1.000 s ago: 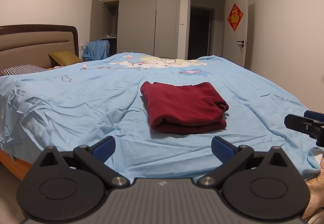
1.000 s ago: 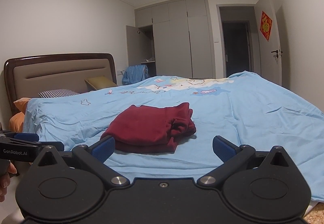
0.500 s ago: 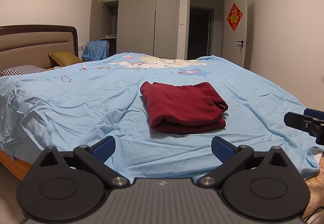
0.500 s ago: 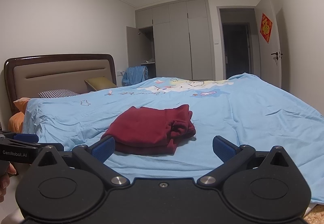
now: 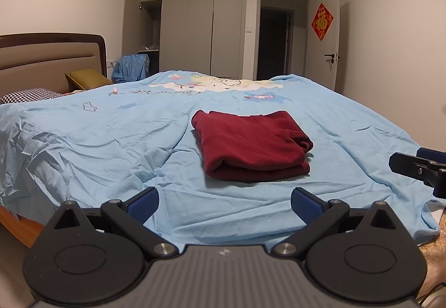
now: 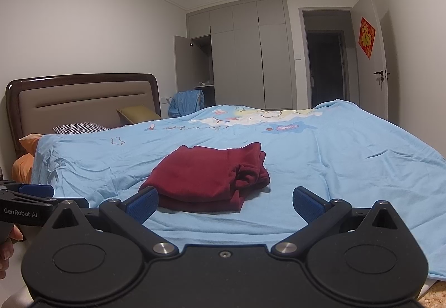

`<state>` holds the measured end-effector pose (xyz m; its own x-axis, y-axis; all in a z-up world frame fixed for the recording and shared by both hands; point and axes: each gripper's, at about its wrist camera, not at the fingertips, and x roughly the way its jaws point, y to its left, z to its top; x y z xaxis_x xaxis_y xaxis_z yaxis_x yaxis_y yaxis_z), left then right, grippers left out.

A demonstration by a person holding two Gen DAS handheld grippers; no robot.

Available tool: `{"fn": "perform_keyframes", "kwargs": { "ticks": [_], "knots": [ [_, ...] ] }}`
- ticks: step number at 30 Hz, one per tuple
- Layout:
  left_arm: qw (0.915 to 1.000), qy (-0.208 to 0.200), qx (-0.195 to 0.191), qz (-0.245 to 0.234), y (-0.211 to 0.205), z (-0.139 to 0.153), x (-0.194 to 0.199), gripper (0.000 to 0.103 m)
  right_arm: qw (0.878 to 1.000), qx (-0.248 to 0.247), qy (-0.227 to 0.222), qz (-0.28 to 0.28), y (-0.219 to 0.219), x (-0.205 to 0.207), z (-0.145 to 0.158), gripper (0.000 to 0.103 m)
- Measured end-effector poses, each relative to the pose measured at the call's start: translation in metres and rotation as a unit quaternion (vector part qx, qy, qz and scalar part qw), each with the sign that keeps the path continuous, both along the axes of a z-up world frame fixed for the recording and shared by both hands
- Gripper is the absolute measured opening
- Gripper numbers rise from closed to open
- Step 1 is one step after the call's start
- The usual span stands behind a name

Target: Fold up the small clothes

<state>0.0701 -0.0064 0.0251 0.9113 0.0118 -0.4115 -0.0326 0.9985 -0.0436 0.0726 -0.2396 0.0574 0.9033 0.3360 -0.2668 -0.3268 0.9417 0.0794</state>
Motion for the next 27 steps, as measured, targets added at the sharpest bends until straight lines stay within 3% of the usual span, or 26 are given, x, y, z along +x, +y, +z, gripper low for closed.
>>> {"fn": "perform_keyframes", "kwargs": {
  "ticks": [8, 27],
  "knots": [
    [0.9997, 0.016, 0.015, 0.011, -0.002, 0.000, 0.004, 0.103, 1.000, 0.000, 0.003, 0.001, 0.001, 0.001, -0.001, 0.102],
    [0.9984, 0.047, -0.025, 0.018, 0.008, -0.003, 0.042, 0.103, 0.999, 0.004, 0.051, 0.001, -0.004, 0.039, -0.012, 0.102]
  ]
}}
